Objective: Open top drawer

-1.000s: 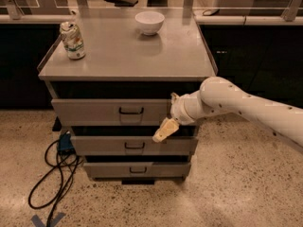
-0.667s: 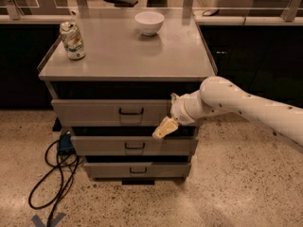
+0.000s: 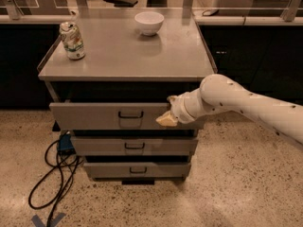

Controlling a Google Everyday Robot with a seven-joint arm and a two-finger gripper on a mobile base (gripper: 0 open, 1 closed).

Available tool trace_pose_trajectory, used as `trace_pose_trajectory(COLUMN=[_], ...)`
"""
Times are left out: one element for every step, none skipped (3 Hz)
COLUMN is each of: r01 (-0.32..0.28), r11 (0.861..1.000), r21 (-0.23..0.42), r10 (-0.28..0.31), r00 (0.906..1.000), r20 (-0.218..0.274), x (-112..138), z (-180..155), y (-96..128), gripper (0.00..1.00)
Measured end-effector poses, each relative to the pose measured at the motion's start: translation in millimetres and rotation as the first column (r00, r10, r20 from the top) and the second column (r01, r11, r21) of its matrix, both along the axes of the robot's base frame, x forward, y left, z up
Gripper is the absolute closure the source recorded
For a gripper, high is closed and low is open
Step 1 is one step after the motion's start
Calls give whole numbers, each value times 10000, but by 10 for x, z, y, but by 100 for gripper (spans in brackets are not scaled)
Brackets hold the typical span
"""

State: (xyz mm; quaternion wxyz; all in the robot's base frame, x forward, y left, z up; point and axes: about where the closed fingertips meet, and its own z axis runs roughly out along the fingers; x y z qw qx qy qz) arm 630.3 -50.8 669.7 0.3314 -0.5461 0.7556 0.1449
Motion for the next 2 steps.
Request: trace_pose_trajectory(r01=[0, 0], r11=[10000, 10000], r21=[0, 1], r10=[0, 0], r00=[10000, 10000], r20=[0, 0], x=[-1, 2], z=[59, 175], y=[-8, -63], gripper=[89, 100])
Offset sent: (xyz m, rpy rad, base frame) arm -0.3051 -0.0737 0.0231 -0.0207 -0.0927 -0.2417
